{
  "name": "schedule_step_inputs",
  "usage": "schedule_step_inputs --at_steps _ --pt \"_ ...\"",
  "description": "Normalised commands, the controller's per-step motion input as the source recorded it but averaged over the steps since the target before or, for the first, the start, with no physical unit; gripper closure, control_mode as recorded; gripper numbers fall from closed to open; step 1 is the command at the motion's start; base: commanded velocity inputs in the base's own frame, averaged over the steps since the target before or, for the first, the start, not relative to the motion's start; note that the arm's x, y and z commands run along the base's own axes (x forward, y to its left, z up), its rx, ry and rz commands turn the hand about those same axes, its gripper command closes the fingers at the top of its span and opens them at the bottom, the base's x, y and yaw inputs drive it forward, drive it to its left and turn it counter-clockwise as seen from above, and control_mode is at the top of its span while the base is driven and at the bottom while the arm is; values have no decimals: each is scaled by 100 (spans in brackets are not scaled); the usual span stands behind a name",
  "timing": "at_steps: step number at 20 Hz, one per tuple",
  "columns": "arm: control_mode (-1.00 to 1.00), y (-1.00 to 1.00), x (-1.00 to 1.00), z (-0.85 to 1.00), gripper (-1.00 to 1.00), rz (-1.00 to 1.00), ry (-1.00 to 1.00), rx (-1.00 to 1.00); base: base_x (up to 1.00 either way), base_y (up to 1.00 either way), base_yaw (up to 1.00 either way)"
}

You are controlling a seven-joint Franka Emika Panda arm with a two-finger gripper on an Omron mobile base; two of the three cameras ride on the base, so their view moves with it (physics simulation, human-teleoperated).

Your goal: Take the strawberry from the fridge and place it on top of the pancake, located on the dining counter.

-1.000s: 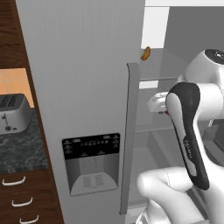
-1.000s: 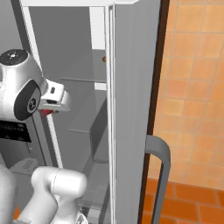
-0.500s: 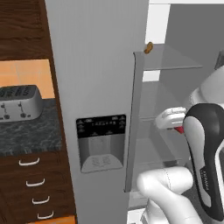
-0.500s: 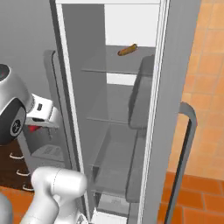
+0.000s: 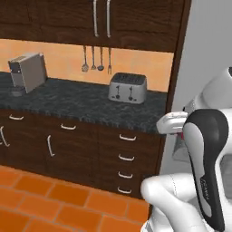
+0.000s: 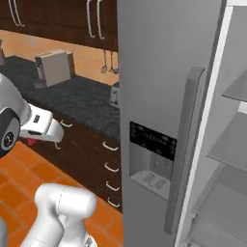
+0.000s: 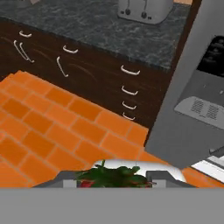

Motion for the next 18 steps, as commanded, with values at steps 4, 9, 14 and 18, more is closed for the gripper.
schedule_step_inputs --at_steps 4,9,14,18 --pt "100 0 0 0 100 0 0 0 -20 10 93" --pt "100 0 0 0 100 0 0 0 -9 0 100" --pt "100 0 0 0 100 0 0 0 -17 0 100" --pt "100 0 0 0 100 0 0 0 -3 -3 100"
